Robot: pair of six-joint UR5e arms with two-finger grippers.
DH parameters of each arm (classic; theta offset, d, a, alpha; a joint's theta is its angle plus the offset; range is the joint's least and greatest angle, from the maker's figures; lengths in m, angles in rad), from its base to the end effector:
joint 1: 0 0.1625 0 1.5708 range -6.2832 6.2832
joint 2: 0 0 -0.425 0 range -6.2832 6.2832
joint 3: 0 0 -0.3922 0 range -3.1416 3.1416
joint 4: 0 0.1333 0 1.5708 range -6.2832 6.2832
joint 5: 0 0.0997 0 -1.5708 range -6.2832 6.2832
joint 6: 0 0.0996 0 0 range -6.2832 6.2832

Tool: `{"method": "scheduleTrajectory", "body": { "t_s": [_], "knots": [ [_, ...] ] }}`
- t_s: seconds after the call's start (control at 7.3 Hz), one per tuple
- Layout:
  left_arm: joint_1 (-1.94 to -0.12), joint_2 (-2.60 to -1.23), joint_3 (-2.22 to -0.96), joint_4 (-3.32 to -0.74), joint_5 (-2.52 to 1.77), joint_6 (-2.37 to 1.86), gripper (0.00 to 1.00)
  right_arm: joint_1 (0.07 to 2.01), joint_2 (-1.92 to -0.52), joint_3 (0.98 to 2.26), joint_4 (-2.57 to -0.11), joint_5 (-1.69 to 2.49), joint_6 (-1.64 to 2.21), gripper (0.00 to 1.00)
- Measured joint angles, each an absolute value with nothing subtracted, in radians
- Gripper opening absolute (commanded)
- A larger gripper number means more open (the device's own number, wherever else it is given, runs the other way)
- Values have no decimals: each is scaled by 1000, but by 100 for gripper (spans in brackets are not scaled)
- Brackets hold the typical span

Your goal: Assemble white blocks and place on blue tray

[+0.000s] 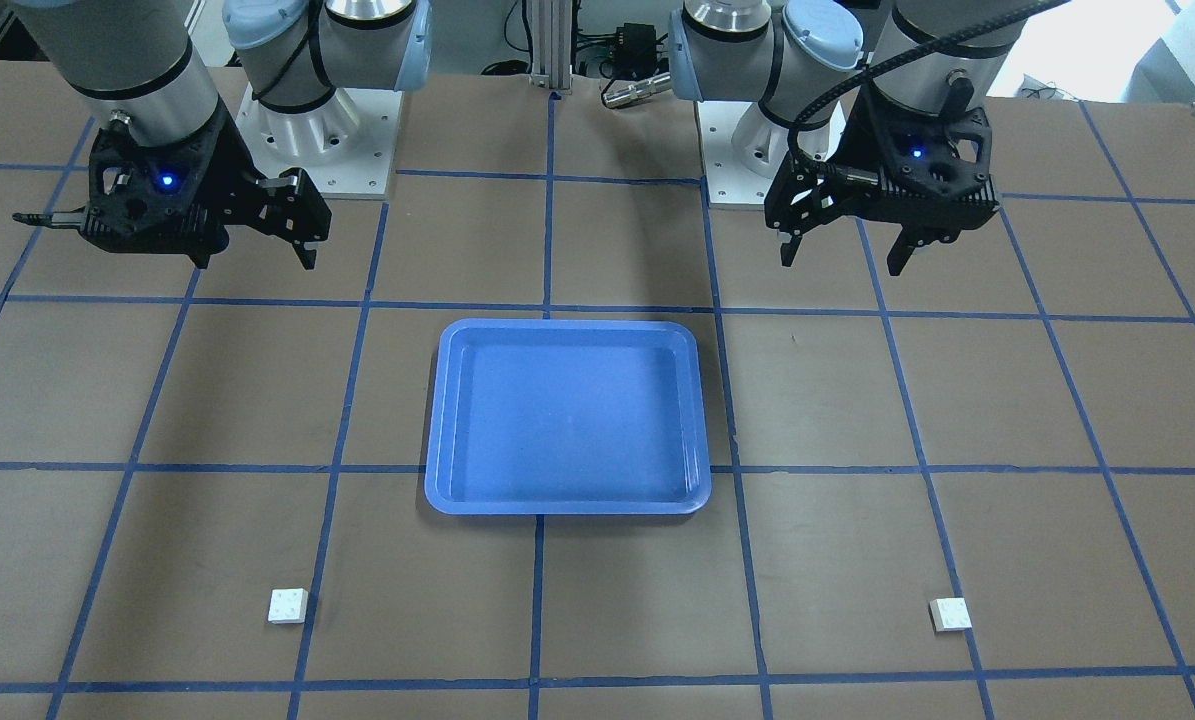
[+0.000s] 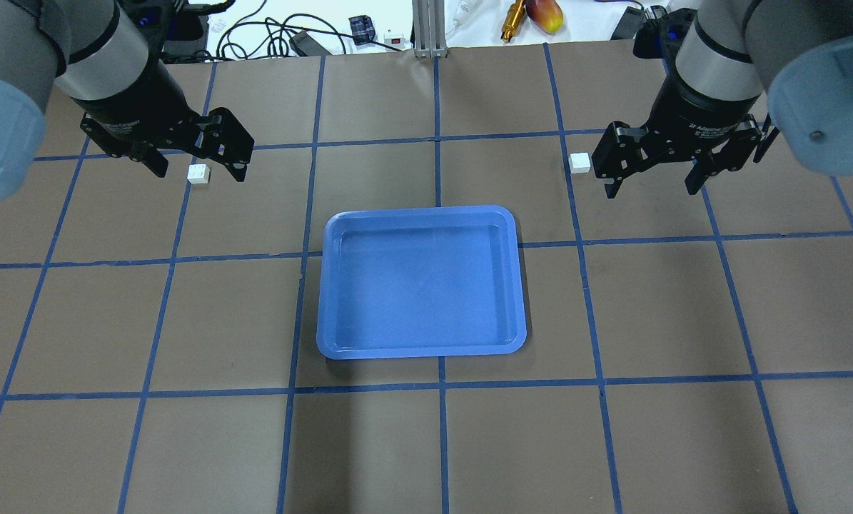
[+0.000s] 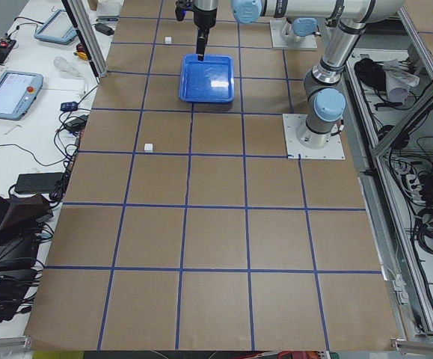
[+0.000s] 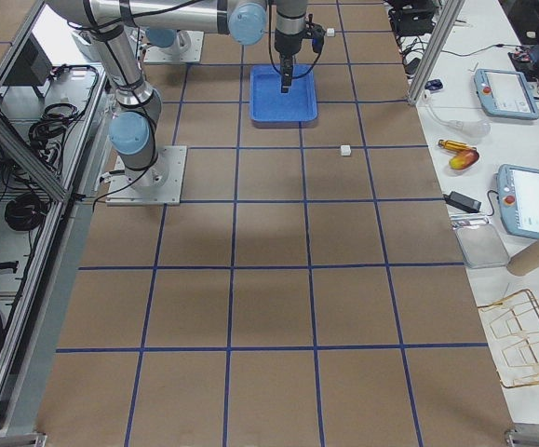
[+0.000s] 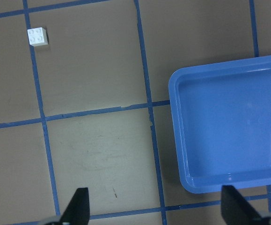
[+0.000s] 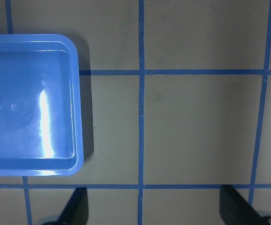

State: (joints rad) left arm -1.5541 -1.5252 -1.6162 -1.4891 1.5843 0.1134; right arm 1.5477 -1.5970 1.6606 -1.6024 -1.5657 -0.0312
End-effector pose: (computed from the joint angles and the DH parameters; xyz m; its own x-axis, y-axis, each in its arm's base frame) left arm -0.1239 -0.4825 0.4960 -0.9952 0.0951 -0.0226 0.0966 0.9921 -0.0797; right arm 0.1228 -0.4797 0.4597 -1.0000 -0.0079 -0.0061 -0.0081 0.9995 0.0318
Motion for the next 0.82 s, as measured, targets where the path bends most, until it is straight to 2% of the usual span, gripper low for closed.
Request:
{"method": "scheduleTrajectory", "body": {
  "t_s": [0.82],
  "knots": [
    [-1539, -1555, -1614, -1482, 1586, 104, 100, 1548, -1595, 1661, -1609, -1566, -32, 100]
  ]
}}
